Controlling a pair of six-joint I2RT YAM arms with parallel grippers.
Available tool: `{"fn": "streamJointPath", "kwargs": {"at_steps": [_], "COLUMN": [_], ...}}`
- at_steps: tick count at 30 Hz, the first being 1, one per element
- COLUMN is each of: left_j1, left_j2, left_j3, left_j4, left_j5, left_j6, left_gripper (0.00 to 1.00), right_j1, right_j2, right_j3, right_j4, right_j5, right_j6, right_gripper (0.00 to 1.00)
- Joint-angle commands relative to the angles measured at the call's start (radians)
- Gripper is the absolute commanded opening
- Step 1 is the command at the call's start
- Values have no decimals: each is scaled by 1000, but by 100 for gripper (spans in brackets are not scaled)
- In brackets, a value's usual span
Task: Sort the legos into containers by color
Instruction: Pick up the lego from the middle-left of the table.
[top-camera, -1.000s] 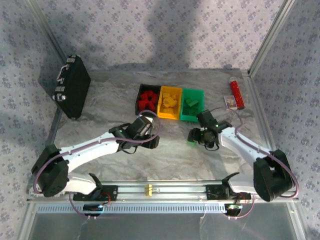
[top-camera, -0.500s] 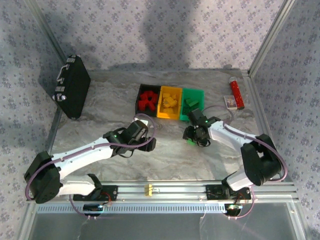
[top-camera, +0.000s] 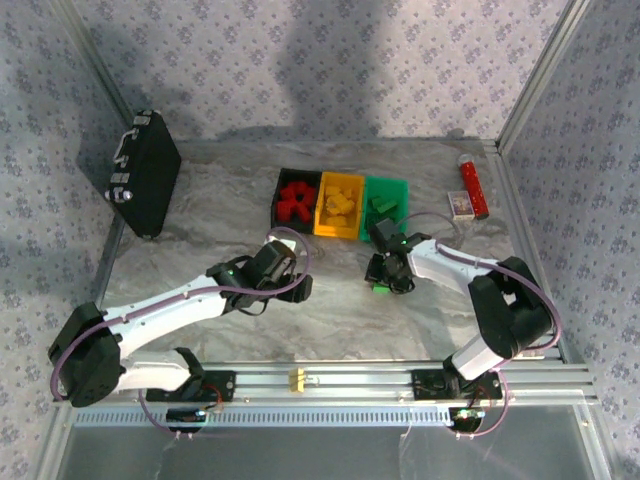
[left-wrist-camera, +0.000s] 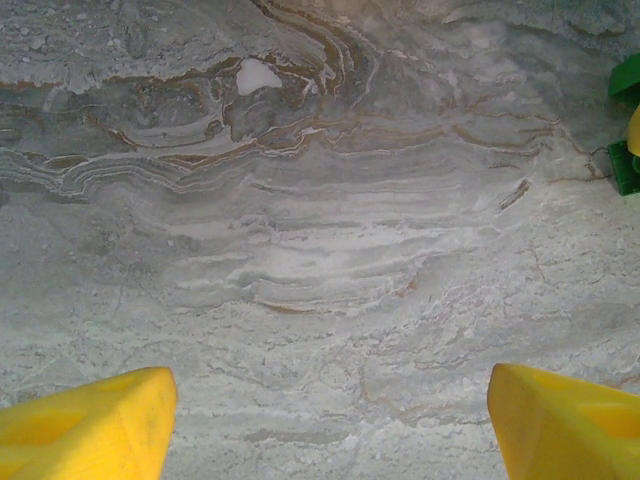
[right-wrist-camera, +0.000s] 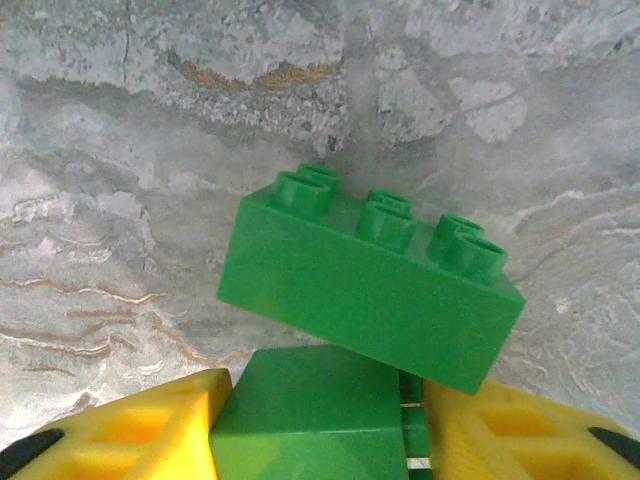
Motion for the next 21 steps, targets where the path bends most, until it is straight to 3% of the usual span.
{"fn": "streamJointPath", "kwargs": {"at_steps": [1, 11, 16, 21], "left_j1": [-8, -7, -21, -60], "left_j2": [-12, -29, -47, -81], "left_j3": [-9, -8, -12, -32], "left_j4": [16, 4, -1, -22], "left_j5": [-3, -11, -6, -40], "left_j6": [-5, -4, -22, -47], "left_gripper": [81, 80, 80, 80], "right_j1": [25, 68, -6, -118], "right_j2": [-14, -128, -63, 57], "right_j3": [28, 143, 317, 502], "right_j4": [-51, -182, -248, -262], "right_j5": [29, 115, 114, 39], "right_j6": [3, -44, -142, -228], "right_gripper": [46, 42, 42, 42]}}
